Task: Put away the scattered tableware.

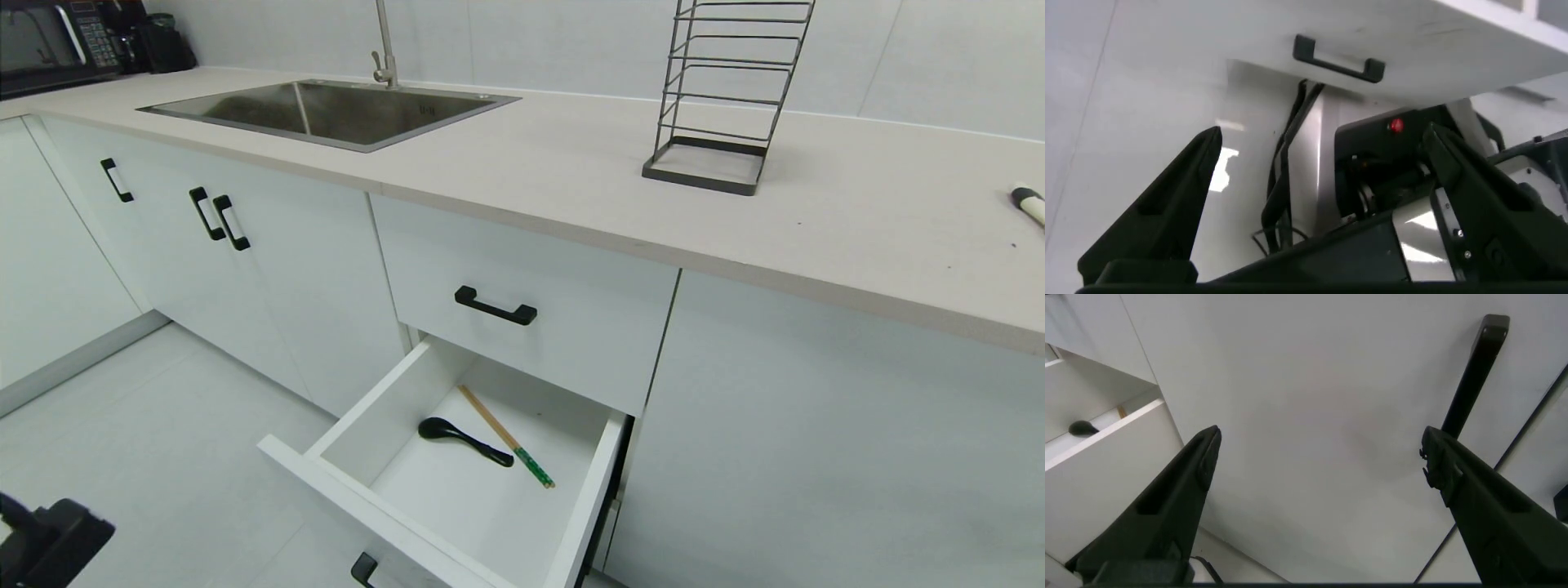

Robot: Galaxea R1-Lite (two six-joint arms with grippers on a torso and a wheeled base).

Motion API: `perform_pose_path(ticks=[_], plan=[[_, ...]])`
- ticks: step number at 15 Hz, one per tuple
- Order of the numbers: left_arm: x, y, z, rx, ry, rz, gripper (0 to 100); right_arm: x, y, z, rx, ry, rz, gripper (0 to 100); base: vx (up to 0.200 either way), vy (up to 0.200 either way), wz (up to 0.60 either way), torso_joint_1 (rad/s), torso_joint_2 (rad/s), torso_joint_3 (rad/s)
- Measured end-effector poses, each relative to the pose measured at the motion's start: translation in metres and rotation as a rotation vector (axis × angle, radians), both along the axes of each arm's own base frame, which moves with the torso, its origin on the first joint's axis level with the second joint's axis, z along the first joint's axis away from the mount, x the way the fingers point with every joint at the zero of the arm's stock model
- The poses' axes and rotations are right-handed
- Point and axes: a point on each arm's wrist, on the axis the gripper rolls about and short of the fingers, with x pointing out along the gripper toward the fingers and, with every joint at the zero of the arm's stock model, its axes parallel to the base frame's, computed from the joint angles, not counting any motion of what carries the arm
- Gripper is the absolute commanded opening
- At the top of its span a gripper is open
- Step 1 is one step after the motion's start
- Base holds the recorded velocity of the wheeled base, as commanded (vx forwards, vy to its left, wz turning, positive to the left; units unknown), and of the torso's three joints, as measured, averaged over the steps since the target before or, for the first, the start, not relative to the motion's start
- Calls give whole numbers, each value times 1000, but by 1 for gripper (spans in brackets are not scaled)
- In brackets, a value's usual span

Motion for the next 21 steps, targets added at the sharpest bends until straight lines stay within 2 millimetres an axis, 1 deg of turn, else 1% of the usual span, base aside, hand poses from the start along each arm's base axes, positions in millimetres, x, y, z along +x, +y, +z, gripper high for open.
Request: perform_pose_path(ticks=[5, 9, 12, 15, 21], plan=[[33, -4, -8, 72, 74, 4, 100, 0, 0, 0, 0, 0, 0, 100, 0, 0, 0, 0, 0, 0], [59, -20, -16, 88, 92, -104, 100, 0, 0, 0, 0, 0, 0, 100, 0, 0, 0, 0, 0, 0], [74, -30, -23, 107, 144, -142, 100, 0, 0, 0, 0, 0, 0, 100, 0, 0, 0, 0, 0, 0], [83, -33, -30, 131, 183, -140, 100, 0, 0, 0, 0, 0, 0, 100, 0, 0, 0, 0, 0, 0], [95, -39, -37, 158, 177, -140, 100, 0, 0, 0, 0, 0, 0, 100, 0, 0, 0, 0, 0, 0]])
